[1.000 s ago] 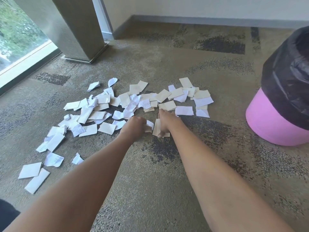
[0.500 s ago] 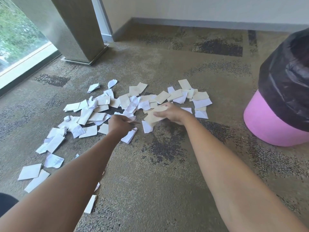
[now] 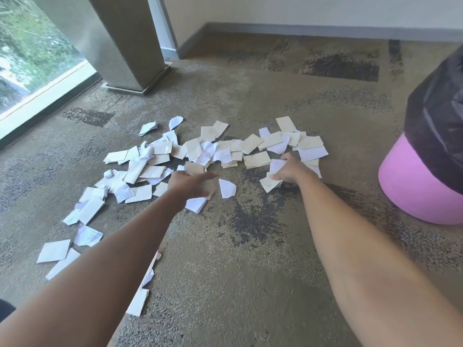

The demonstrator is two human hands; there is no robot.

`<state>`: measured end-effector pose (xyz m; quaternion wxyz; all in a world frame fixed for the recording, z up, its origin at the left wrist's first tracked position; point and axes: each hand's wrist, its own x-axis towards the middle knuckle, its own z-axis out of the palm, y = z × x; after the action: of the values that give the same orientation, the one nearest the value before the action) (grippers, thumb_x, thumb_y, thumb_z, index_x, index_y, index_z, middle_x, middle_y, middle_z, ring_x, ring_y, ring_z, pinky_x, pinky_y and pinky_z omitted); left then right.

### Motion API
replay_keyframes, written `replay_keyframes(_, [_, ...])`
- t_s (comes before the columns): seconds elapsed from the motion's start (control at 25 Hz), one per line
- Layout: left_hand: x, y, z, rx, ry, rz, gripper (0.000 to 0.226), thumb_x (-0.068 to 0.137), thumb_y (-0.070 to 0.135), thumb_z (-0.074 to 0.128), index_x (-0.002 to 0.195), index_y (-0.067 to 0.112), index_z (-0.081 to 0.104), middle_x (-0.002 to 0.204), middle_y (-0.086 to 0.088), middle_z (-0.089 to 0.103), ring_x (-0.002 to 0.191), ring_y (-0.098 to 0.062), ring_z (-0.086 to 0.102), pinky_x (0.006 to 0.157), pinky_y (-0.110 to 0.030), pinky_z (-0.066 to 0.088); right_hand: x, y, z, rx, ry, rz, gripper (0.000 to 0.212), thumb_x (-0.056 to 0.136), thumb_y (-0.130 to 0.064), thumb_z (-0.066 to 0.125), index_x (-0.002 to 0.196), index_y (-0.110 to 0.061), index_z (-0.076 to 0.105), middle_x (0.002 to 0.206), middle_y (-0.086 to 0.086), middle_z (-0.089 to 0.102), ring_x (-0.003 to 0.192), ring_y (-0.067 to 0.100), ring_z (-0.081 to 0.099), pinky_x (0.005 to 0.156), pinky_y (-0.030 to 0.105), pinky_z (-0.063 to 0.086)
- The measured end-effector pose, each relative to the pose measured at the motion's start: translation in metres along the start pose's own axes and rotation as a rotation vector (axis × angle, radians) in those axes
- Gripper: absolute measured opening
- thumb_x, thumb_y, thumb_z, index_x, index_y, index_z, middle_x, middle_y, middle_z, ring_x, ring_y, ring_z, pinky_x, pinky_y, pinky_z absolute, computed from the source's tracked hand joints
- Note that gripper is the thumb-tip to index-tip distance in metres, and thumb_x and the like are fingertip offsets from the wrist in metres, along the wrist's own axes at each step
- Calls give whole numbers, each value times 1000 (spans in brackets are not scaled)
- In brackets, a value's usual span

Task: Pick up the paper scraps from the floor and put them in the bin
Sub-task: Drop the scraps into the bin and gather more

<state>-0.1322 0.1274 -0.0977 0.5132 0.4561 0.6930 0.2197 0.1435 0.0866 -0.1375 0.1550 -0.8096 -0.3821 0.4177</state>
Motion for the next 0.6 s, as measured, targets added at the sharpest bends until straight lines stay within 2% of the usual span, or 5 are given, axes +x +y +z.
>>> replay_keyframes(0.16, [-1, -3, 5, 304, 17, -50, 38, 77, 25, 72, 104, 1, 59, 84, -9, 56, 69, -23, 57, 63, -36, 59, -1, -4, 4, 22, -9, 87, 80, 85, -18, 75, 147, -7, 26, 130, 16, 55, 62, 18, 57, 55, 30, 48])
replay_keyframes(0.32, [0, -23, -4, 633, 4, -106, 93, 83, 31, 67, 152, 5, 10, 119, -20, 57, 100, -33, 63, 68, -35, 52, -12, -12, 0, -75, -59, 75, 38, 90, -27, 69, 112, 3, 61, 89, 11, 71, 61, 19, 61, 56, 27, 50])
replay_keyframes(0.4, [3, -37, -9, 730, 17, -87, 115, 76, 45, 77, 154, 11, 0, 127, -21, 55, 106, -34, 61, 73, -36, 52, -12, -21, -1, -192, -67, -25, 56, 86, -41, 70, 126, -3, 59, 118, 13, 67, 94, 26, 67, 81, 35, 54])
replay_keyframes(0.48, [5, -48, -11, 761, 25, -43, 118, 67, 59, 80, 152, 16, 10, 132, -19, 55, 111, -34, 59, 81, -38, 53, -26, -39, 9, -275, -82, -196, 72, 83, -53, 69, 142, -16, 49, 147, 9, 48, 128, 29, 50, 104, 38, 41])
replay_keyframes(0.6, [3, -57, -13, 786, 51, 7, 114, 65, 69, 75, 152, 23, 17, 138, -14, 53, 120, -33, 56, 94, -44, 51, -45, -63, 49, -163, -216, -364, 77, 83, -51, 70, 145, -13, 44, 154, 9, 38, 137, 28, 42, 114, 43, 33])
